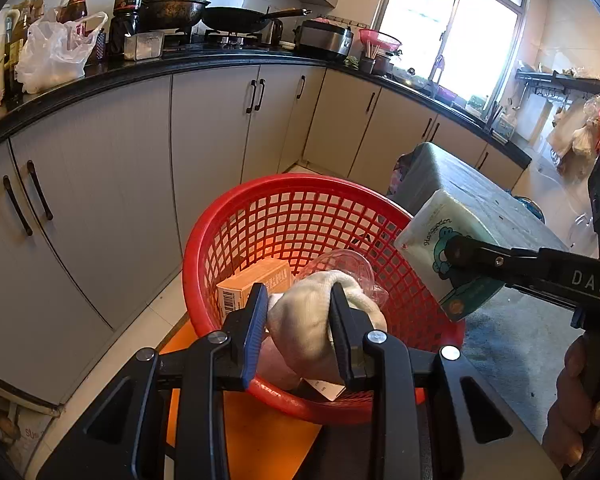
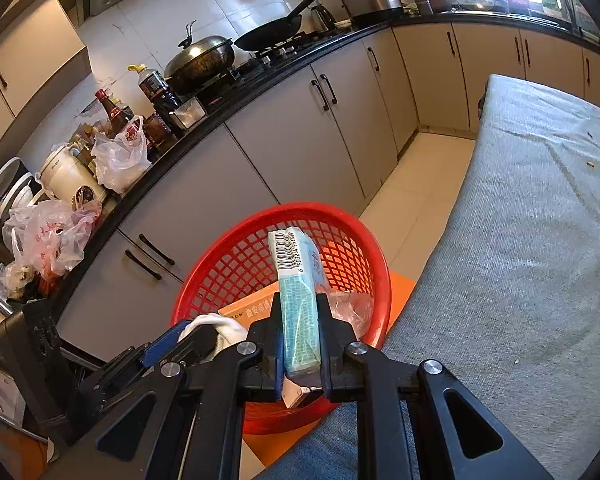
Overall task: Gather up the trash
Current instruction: 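Open the left tool dropping the cloth while the right tool releases the tissue pack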
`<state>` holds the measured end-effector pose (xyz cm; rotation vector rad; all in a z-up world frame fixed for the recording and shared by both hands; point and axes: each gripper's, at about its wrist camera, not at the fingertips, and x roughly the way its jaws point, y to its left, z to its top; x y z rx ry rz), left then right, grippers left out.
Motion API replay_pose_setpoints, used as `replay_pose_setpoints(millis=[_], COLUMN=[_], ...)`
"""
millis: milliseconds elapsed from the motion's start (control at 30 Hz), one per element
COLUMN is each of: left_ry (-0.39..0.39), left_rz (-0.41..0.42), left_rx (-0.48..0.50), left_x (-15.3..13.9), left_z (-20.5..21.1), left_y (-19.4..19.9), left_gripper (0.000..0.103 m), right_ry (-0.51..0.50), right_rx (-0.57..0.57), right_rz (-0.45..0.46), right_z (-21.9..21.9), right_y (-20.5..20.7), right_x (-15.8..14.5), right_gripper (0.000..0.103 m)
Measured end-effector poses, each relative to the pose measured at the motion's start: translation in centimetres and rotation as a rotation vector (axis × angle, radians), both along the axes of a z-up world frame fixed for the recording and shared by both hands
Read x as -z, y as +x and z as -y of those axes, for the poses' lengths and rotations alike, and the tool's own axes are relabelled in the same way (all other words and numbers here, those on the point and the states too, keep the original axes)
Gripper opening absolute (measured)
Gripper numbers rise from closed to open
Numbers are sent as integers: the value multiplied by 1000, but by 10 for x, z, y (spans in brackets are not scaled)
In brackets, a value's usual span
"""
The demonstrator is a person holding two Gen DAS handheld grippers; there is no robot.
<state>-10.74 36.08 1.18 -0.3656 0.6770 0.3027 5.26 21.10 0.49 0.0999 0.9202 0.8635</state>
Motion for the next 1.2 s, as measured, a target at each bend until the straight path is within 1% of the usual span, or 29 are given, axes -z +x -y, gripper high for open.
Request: replay_pose_setpoints(millis=[533,867,933,967,1000,1133,1200], left_ry=[4,5,1,1,2,4,5], left_rz=[-2,-9,-10,-11,-11,-11,-11], left_rx=[5,6,6,6,6,7,5], left_x=[1,5,5,5,5,5,5], left_z=[1,-1,-1,-1,-1,-1,-1], left_y=[4,7,7,8,8,8,8], left_gripper=[29,29,30,30,30,30,32], right_ry=[-17,-23,-19,-14,-12,-6,-4], right_rx=[-1,2,-1,1,5,7,9], right_rz=[10,-12,-14,-13,-9,-1,1], right_z=[-9,-11,-11,-10,-9,-6,-5], right_y=[0,4,4,4,3,2,1], right_x=[3,10,9,9,8,4,2], right_gripper=[16,17,22,29,33,33,34])
